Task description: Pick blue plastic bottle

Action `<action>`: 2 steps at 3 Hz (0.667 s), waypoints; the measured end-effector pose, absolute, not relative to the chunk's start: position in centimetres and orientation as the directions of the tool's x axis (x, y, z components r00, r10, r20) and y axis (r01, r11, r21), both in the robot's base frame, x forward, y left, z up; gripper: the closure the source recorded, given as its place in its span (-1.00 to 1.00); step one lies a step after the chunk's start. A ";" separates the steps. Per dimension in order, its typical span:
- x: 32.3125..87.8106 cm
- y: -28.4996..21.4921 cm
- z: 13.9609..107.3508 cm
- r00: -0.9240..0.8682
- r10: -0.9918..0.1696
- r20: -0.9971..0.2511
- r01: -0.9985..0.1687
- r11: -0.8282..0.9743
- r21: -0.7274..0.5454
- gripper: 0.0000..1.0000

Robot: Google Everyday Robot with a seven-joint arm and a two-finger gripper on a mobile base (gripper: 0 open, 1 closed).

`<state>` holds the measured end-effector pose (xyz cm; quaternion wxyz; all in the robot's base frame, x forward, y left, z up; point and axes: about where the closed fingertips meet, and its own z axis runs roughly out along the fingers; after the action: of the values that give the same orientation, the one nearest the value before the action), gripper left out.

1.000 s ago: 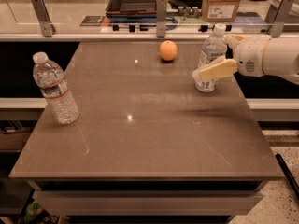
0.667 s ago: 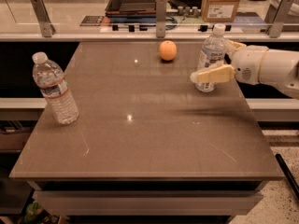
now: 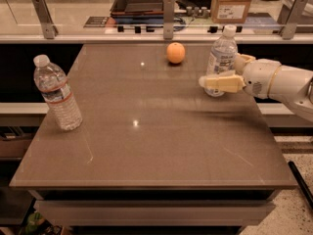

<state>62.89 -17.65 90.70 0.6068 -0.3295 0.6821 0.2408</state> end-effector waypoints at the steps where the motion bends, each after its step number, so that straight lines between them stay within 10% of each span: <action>1: 62.9 -17.4 90.7 -0.045 -0.156 -0.987 -0.744 0.664 -0.071 -0.17; 2: 62.9 -17.1 90.7 -0.044 -0.156 -0.987 -0.747 0.661 -0.071 0.30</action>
Offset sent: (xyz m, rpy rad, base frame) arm 0.0001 0.0021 0.0001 0.0011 -0.0005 0.0034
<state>62.93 -17.11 90.74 0.6062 -0.3321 0.6803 0.2438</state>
